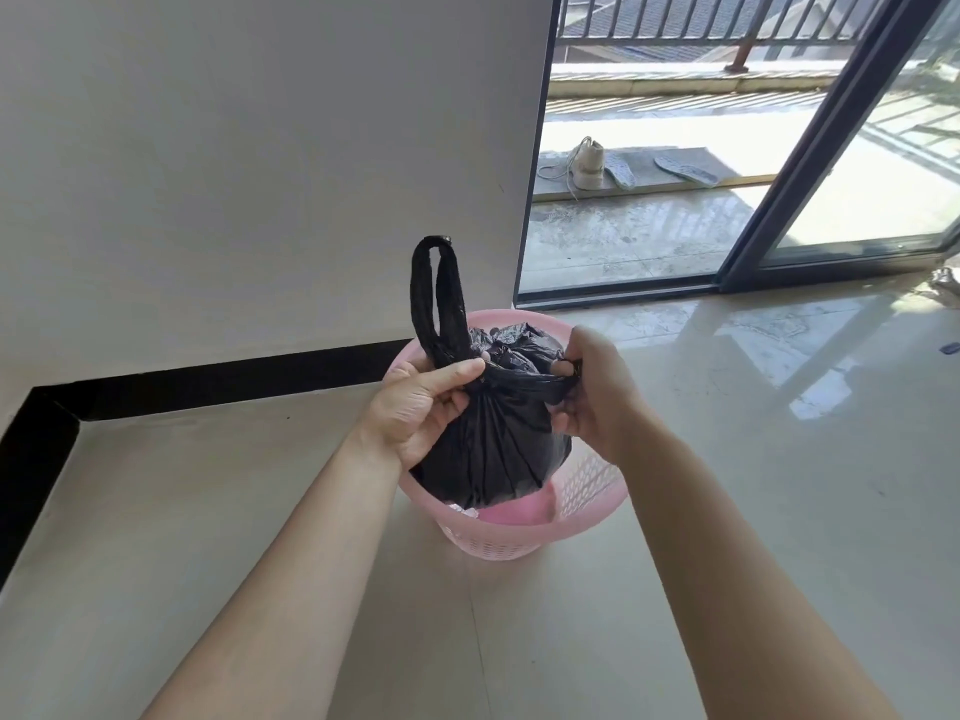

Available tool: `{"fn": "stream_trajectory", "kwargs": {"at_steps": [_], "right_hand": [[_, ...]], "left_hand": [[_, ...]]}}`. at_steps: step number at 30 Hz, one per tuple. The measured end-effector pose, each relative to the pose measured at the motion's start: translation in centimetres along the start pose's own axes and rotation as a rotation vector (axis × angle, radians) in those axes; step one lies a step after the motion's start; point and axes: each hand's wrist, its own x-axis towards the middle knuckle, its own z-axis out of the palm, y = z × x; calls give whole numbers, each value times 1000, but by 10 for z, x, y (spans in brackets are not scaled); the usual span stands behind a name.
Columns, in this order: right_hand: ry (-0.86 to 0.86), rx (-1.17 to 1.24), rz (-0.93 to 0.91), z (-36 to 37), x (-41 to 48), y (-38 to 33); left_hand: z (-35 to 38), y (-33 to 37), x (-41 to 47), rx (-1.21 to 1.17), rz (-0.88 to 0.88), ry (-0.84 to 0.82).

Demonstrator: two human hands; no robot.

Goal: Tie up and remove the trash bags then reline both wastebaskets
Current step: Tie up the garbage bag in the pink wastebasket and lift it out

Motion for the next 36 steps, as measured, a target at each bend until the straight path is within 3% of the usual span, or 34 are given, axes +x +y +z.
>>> {"fn": "stream_trajectory", "kwargs": {"at_steps": [3, 6, 9, 12, 15, 21, 27, 32, 36], "right_hand": [[77, -225, -102, -12, 3, -6], [270, -252, -474, -19, 4, -14], [154, -373, -730, -20, 5, -19], [-145, -528, -659, -13, 8, -15], [-288, -631, -537, -8, 8, -2], [-349, -556, -440, -6, 7, 1], [-298, -735, -440, -7, 7, 1], [-327, -822, -477, -7, 8, 2], [-304, -797, -554, -1, 7, 7]], "left_hand": [[-9, 3, 0, 120, 66, -24], [-19, 9, 0, 243, 98, -96], [-16, 13, -4, 375, 97, -225], [-11, 16, -7, 441, 89, -300], [-13, 19, -10, 424, 76, -319], [-13, 17, -16, 418, 94, -282], [-16, 20, -15, 437, 62, -314], [-16, 13, -12, 474, 156, -185], [-11, 5, -8, 579, 341, 18]]}}
